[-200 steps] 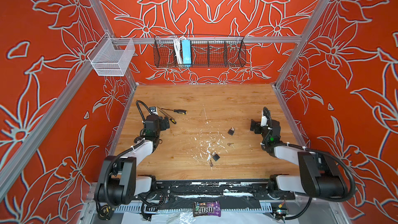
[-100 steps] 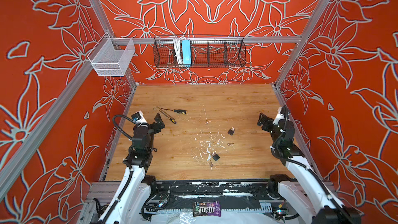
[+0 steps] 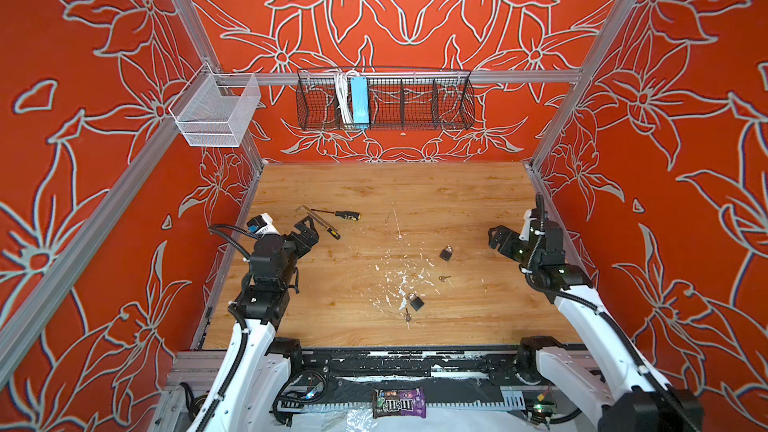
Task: Unlock with the key
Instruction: 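Move both grippers forward toward the padlocks and silver key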
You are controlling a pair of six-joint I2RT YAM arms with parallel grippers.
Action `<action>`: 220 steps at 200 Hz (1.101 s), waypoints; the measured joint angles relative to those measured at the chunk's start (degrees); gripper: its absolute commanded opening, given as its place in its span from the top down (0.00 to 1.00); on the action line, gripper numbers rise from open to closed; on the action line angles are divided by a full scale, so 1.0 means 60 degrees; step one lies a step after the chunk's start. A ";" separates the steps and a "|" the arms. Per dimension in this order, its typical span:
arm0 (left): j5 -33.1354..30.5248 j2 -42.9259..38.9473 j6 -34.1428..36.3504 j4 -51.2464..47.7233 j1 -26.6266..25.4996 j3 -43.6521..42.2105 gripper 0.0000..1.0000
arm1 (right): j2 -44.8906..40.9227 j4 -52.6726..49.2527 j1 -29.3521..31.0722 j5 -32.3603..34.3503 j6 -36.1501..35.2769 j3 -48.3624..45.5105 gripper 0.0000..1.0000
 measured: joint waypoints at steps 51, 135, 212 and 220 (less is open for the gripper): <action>0.0499 0.1071 -0.0277 -0.1122 -0.2022 0.0685 0.02 | 0.0892 -0.1585 0.1545 -0.0022 0.0124 0.0834 0.08; 0.0313 0.2262 -0.0958 -0.1410 -0.5337 0.1144 0.03 | 0.1708 -0.2783 0.4076 -0.0025 0.1089 0.1111 0.20; -0.0040 0.3501 -0.1668 -0.1002 -0.6980 0.1271 0.03 | 0.2335 -0.2149 0.5020 -0.0357 0.1402 0.0321 0.34; -0.0051 0.3636 -0.1708 -0.0914 -0.7056 0.1279 0.03 | 0.2422 -0.2055 0.5020 -0.0408 0.1359 0.0288 0.35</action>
